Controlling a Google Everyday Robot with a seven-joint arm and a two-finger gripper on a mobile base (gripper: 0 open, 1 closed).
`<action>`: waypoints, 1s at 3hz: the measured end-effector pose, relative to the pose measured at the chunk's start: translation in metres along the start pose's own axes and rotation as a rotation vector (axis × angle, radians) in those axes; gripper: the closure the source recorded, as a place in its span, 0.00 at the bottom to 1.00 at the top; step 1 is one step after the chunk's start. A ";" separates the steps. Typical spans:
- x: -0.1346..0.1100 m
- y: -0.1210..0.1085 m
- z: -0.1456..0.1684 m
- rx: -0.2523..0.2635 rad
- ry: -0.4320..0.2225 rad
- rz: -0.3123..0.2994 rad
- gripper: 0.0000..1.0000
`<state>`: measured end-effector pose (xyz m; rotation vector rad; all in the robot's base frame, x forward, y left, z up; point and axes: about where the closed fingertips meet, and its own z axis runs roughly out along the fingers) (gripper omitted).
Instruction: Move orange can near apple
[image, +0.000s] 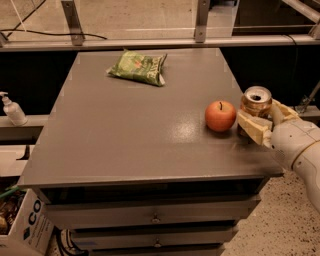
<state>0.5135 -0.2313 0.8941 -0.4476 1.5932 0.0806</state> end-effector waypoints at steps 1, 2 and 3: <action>0.007 0.003 0.011 -0.012 0.011 0.008 1.00; 0.015 0.008 0.016 -0.025 0.029 0.021 1.00; 0.020 0.010 0.018 -0.026 0.049 0.028 0.83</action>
Offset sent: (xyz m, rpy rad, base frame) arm 0.0153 0.0097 -0.0310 0.0206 0.0734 0.0185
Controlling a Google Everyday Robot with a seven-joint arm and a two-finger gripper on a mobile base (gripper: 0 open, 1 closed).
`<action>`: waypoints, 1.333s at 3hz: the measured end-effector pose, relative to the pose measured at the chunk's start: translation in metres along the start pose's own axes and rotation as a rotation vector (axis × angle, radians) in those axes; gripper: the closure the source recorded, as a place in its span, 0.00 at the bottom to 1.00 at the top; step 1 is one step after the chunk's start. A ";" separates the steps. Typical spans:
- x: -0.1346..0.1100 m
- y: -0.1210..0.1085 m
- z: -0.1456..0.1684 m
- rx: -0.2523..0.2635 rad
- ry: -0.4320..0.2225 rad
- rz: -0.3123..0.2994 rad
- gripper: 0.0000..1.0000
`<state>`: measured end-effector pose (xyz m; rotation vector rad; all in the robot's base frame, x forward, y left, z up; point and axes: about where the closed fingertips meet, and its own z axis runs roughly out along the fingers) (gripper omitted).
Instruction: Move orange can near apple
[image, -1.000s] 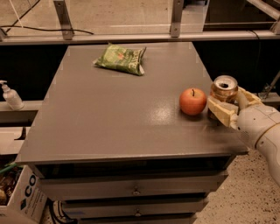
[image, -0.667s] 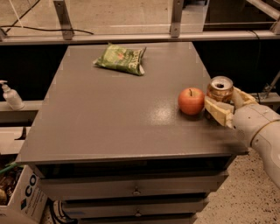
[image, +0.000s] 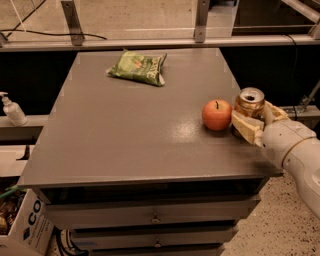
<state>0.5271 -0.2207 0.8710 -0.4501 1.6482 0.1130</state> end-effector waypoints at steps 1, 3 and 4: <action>-0.001 0.000 0.000 0.000 0.000 0.000 0.59; -0.001 -0.005 -0.001 0.012 0.009 0.002 0.13; 0.000 -0.010 -0.004 0.022 0.018 0.003 0.00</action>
Offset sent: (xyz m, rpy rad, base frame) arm 0.0035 -0.0108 -0.0006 -0.0050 0.0210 -0.0262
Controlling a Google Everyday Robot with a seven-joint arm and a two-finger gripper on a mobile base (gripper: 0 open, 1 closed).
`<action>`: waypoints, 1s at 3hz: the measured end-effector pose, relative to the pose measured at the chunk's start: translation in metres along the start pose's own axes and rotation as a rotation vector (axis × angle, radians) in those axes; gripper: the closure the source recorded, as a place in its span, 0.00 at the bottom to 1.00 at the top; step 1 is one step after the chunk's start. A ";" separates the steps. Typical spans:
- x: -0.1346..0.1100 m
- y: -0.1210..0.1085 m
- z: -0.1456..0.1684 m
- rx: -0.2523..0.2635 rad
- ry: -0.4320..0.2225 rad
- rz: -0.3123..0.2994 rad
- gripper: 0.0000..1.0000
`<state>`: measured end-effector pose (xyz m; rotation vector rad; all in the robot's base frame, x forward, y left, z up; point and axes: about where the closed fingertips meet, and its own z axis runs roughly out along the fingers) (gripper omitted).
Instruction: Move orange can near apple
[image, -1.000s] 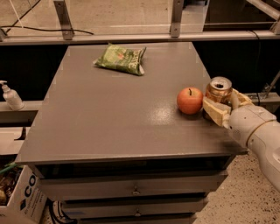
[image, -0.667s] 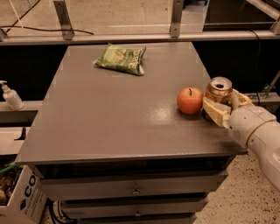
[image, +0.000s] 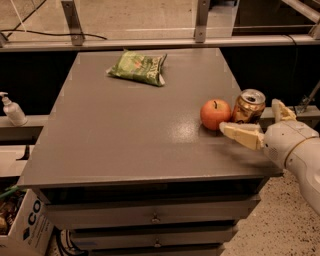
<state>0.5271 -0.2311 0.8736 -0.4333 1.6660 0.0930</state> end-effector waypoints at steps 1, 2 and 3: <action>0.001 -0.003 -0.002 0.007 0.004 0.002 0.00; -0.002 -0.012 -0.010 0.015 0.000 0.008 0.00; -0.027 -0.065 -0.036 0.040 -0.048 0.024 0.00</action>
Offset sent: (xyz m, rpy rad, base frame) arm -0.0119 -0.0328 0.0107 0.0195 -0.0014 -0.0331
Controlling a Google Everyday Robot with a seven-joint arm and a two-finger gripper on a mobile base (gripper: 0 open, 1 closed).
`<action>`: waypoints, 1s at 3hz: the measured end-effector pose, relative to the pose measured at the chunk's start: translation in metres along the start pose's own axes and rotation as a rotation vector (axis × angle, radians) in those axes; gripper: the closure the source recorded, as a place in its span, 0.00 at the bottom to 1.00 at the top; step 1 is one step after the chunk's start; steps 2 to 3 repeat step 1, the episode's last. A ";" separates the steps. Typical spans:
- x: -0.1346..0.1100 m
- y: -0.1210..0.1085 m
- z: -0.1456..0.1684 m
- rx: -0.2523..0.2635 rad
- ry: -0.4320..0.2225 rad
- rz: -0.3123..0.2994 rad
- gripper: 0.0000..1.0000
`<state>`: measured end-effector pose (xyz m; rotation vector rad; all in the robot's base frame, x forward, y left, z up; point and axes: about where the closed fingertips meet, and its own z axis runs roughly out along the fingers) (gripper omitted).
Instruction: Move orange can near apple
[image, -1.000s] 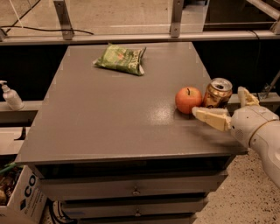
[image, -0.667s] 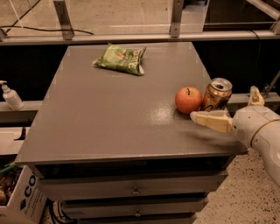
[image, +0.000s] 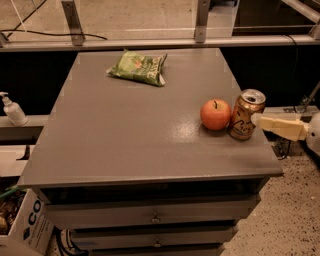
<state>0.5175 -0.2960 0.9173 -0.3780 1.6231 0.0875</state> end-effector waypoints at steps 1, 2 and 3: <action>0.001 -0.005 -0.003 0.005 0.001 0.002 0.00; 0.001 -0.005 -0.003 0.005 0.001 0.002 0.00; 0.001 -0.005 -0.003 0.005 0.001 0.002 0.00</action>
Offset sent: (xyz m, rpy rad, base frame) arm 0.0000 0.0000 0.0000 0.0000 0.0000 0.0000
